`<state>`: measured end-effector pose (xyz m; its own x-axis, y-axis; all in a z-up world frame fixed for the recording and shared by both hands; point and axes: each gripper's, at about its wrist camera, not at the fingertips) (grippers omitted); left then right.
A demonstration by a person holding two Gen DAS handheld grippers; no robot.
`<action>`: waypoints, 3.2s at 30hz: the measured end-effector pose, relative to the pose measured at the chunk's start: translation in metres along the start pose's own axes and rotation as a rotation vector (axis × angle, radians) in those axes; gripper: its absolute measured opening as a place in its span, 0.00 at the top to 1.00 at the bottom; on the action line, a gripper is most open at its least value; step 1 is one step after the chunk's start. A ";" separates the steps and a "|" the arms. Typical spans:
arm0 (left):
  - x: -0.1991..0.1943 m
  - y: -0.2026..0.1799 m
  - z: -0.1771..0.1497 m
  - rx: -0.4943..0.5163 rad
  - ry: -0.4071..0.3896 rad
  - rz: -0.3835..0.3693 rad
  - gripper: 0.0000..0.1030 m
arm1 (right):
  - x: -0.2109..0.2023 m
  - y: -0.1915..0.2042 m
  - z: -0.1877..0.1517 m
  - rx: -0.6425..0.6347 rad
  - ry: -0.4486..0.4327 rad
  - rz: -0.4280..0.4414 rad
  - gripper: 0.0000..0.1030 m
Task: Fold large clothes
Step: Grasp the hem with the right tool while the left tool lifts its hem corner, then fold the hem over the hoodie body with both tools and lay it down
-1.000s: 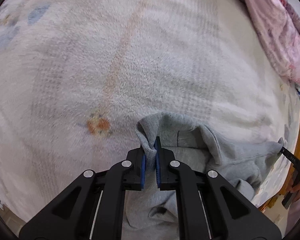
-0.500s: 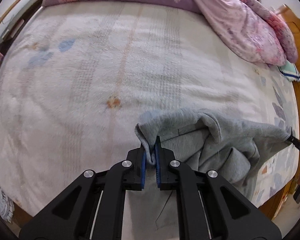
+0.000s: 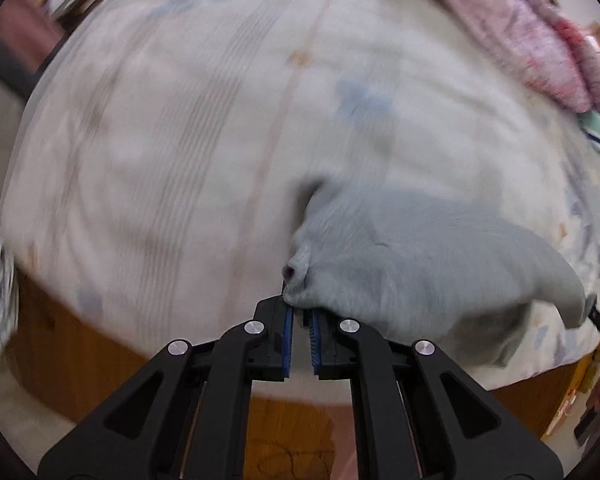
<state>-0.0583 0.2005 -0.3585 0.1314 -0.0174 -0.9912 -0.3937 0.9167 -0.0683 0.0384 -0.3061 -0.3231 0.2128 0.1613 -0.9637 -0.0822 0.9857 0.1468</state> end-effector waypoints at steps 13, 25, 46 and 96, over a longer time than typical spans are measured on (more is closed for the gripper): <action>0.075 0.009 -0.103 -0.077 0.234 -0.090 0.57 | 0.074 -0.022 -0.103 0.126 0.264 -0.016 0.35; 0.115 -0.061 -0.096 -0.226 0.295 -0.318 0.53 | 0.083 0.014 -0.099 0.371 0.327 0.375 0.28; 0.072 -0.088 -0.078 0.140 0.263 -0.033 0.61 | 0.057 0.052 -0.058 0.160 0.367 0.059 0.45; 0.104 -0.168 -0.043 0.261 0.069 -0.099 0.98 | 0.101 0.150 -0.028 -0.138 0.195 0.166 0.98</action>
<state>-0.0177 0.0273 -0.4545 0.0912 -0.1306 -0.9872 -0.1331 0.9809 -0.1420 0.0208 -0.1437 -0.4046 -0.0046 0.2945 -0.9556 -0.2344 0.9287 0.2873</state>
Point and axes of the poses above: each gripper's, at about its wrist camera, not at the fingertips, and x roughly the way its jaws point, y to its left, z to its top, and after that the axes turned 1 degree about z, right-handed
